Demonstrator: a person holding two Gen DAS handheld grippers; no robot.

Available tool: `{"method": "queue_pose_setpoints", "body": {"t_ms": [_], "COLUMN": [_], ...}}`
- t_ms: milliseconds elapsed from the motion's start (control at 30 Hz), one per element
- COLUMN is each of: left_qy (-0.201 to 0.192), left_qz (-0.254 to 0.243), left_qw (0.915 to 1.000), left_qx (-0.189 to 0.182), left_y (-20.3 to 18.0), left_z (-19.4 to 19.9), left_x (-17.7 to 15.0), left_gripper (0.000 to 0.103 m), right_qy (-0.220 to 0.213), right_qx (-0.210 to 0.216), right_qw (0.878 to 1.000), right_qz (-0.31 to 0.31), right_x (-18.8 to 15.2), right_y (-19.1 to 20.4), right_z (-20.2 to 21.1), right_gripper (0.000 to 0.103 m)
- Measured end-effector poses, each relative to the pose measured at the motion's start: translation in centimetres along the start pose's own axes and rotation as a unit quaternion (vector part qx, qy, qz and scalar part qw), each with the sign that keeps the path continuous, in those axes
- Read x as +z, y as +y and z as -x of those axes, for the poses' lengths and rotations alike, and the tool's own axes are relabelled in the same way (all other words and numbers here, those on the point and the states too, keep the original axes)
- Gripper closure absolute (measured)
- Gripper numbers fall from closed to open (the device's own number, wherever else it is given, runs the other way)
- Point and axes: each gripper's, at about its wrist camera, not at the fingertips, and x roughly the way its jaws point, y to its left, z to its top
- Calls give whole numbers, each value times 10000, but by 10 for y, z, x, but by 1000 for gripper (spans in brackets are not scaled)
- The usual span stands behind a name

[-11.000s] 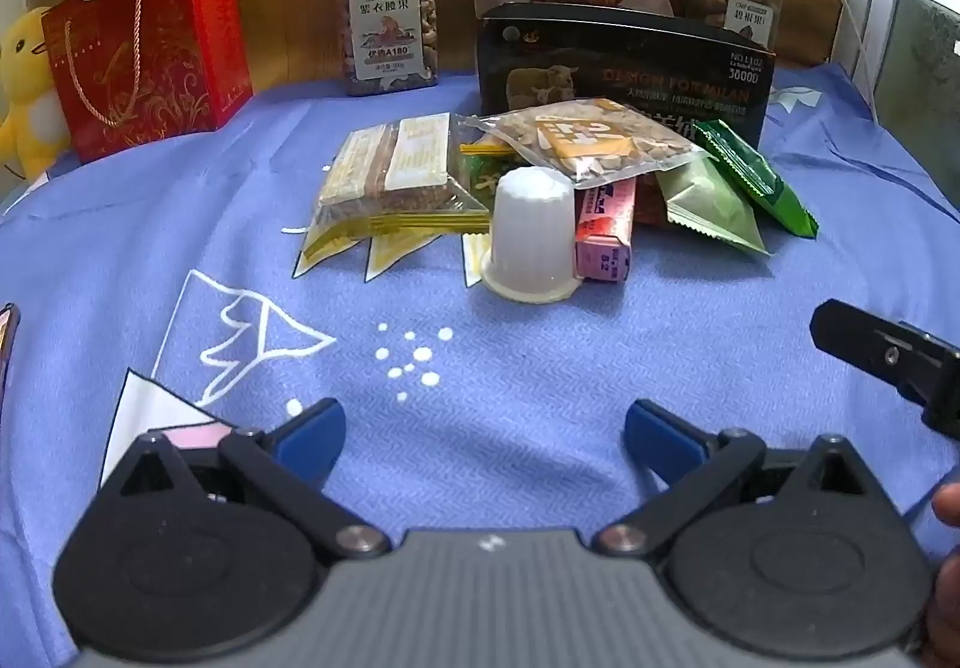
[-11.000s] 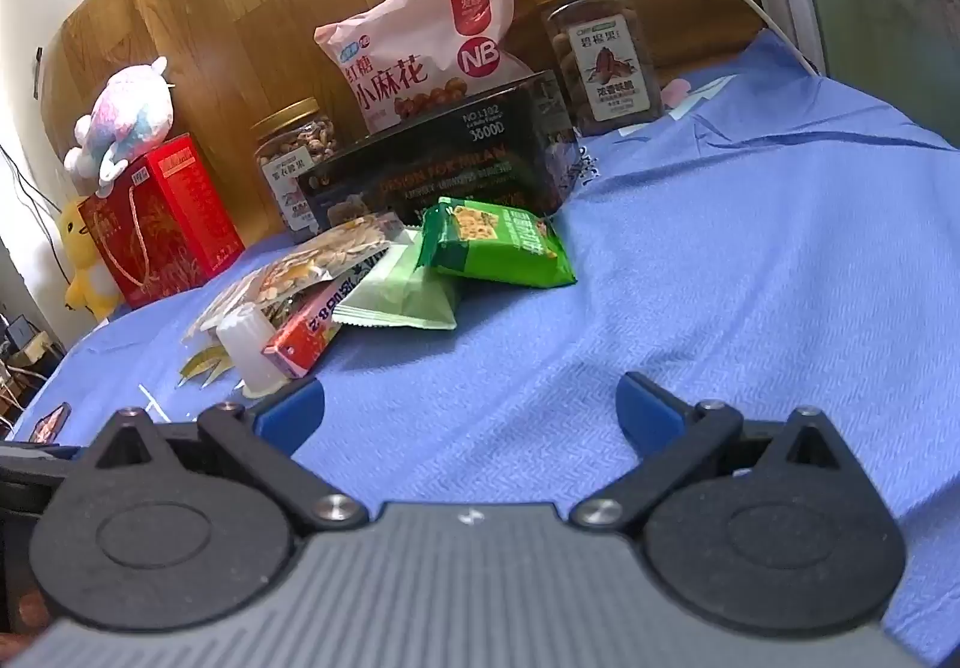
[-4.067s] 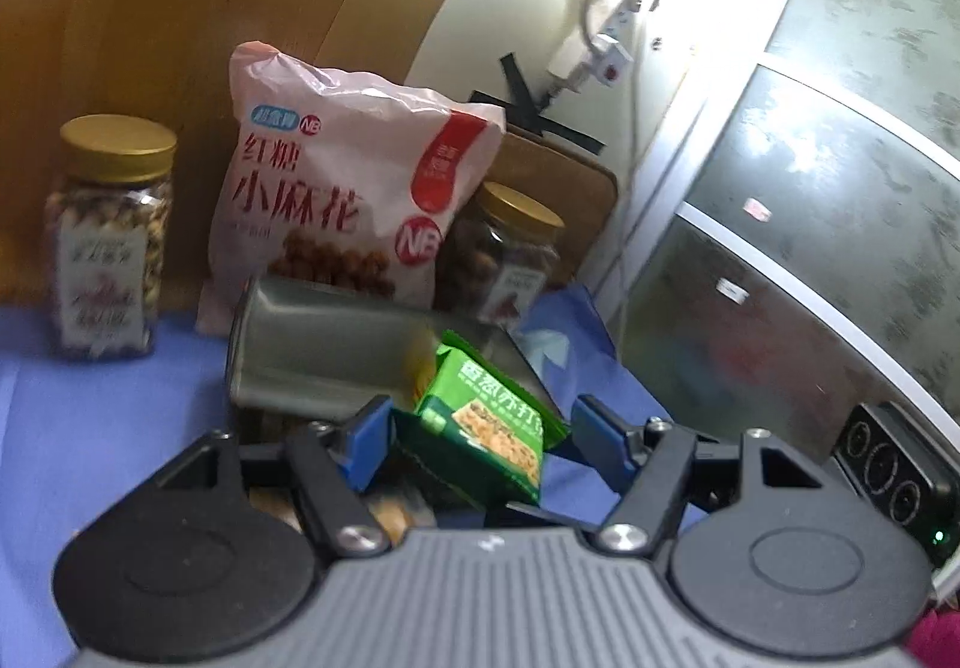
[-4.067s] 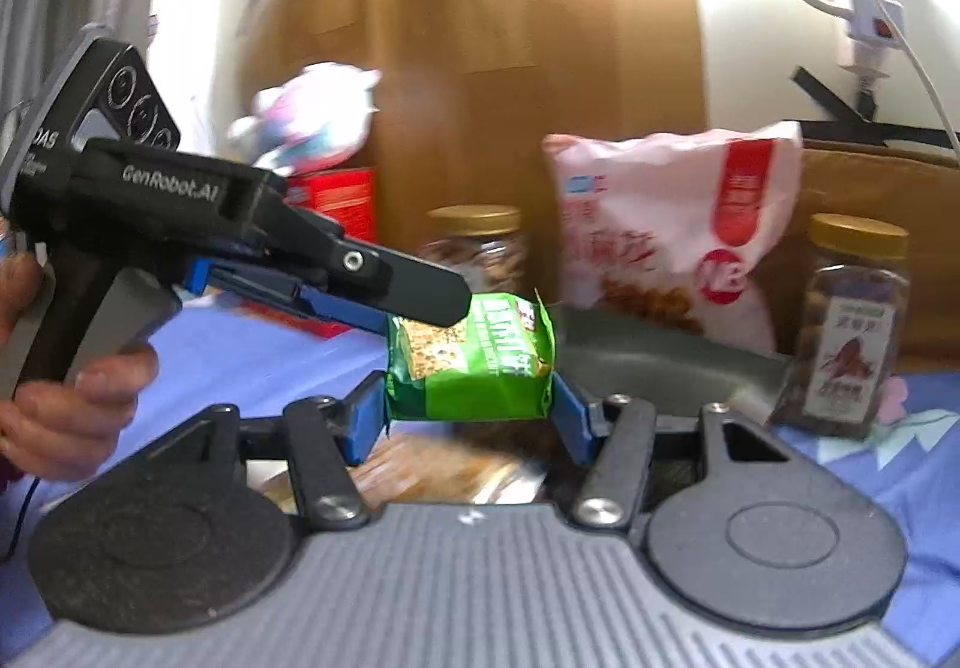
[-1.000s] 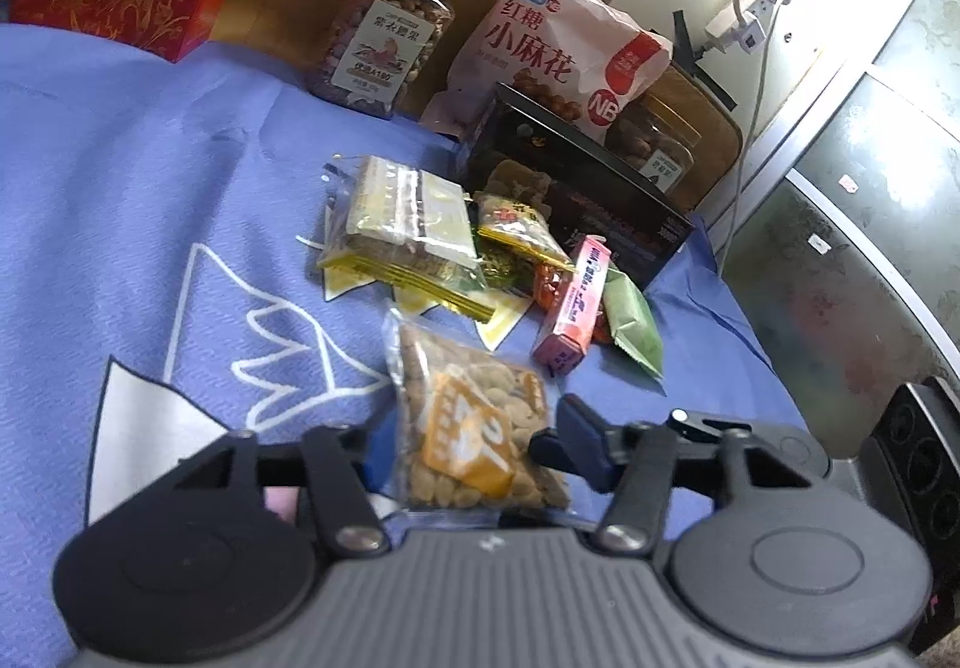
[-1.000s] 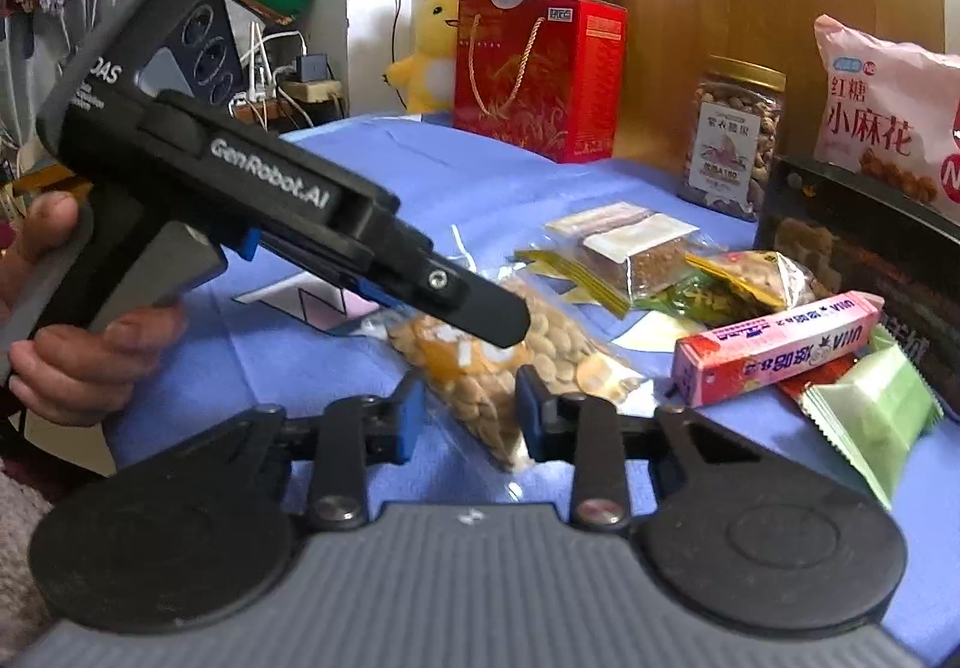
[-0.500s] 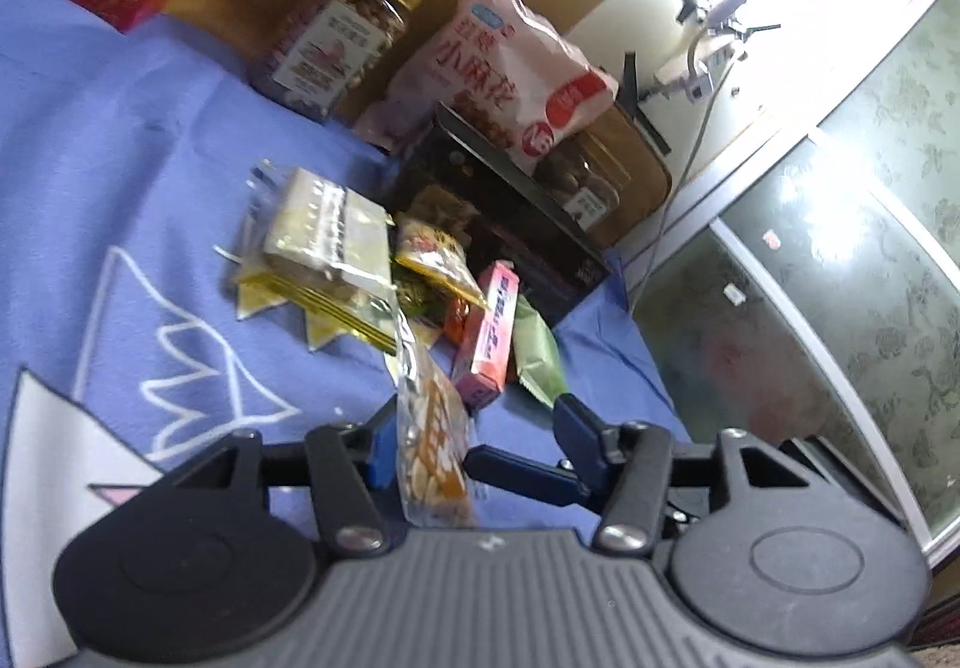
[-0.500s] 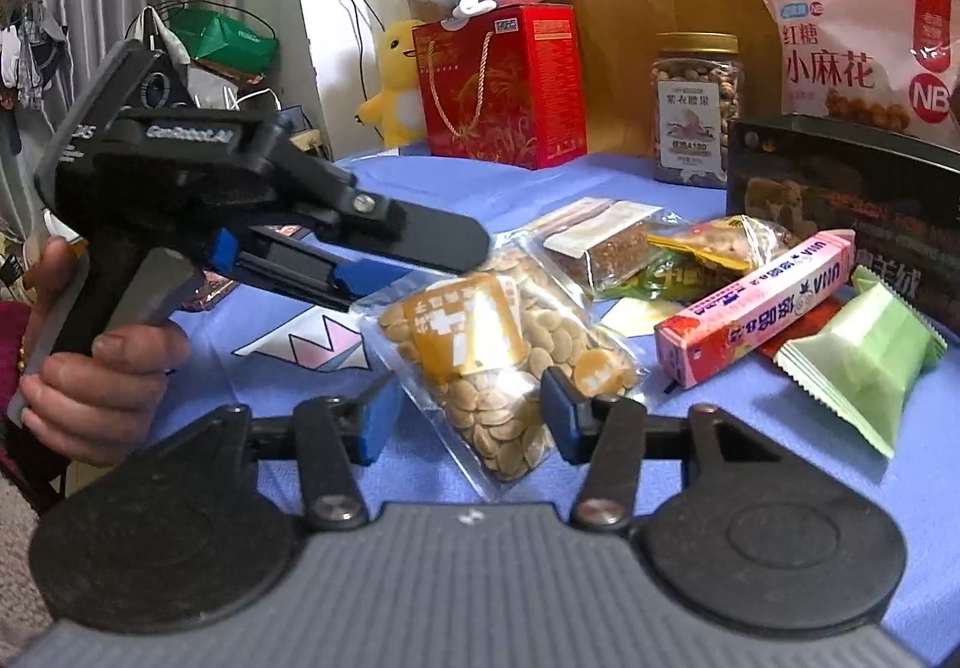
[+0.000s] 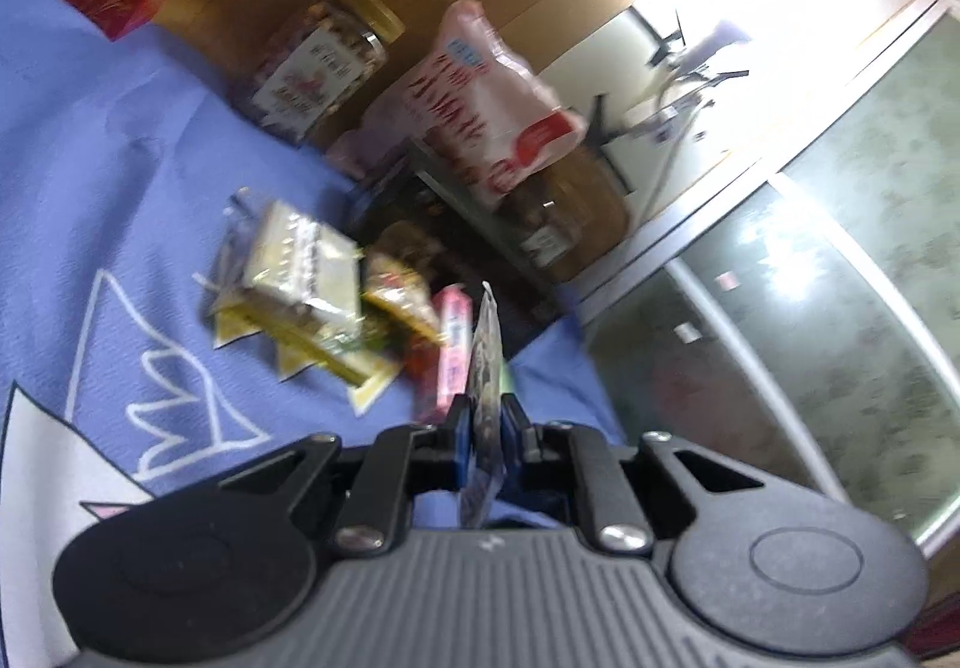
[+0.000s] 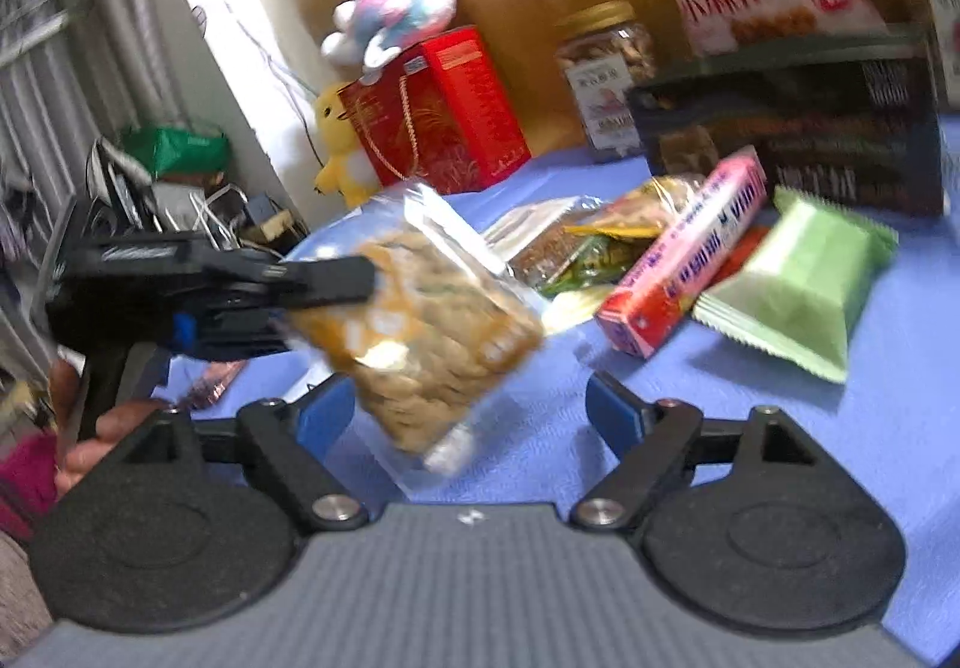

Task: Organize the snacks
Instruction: 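Lift the almond bag over the tin box and release it inside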

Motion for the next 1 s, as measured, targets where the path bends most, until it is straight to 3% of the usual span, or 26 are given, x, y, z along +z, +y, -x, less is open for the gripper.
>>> {"method": "queue_pose_setpoints", "body": {"t_ms": [200,267,300,333,433,500,700,867,1000], "left_qy": [48,37,27,6,-37,3,102,105,174], "left_qz": [47,37,29,18,-116,-252,-882,-1516,-1752], "left_qw": [9999,9999,9999,10000,9998,9993,9952,9878,9831], "left_qx": [-108,-109,-92,-71,128,264,403,355,503], "left_y": [-1,-2,-2,-2,-7,-11,-38,-66,-70], "left_z": [-2,-3,-2,-2,0,-4,-39,-92,-141], "left_x": [0,0,0,1,9,18,62,107,130], "left_gripper": [92,92,92,92,92,92,90,89,87], "right_qy": [383,515,571,564,483,302,-477,-827,-899], "right_qx": [95,93,60,2,-14,-162,-649,-1249,-1608], "right_qw": [9978,9957,9948,9946,9960,9964,9921,9815,9780], "right_qz": [534,765,841,877,746,772,964,1190,979], "right_x": [-3,-5,-6,-6,-4,2,44,85,111], "right_y": [21,28,31,31,25,22,7,-18,-53], "right_z": [-12,-16,-18,-20,-14,-9,17,19,12], "right_gripper": [15,29,48,57,79,84,86,86,86]}}
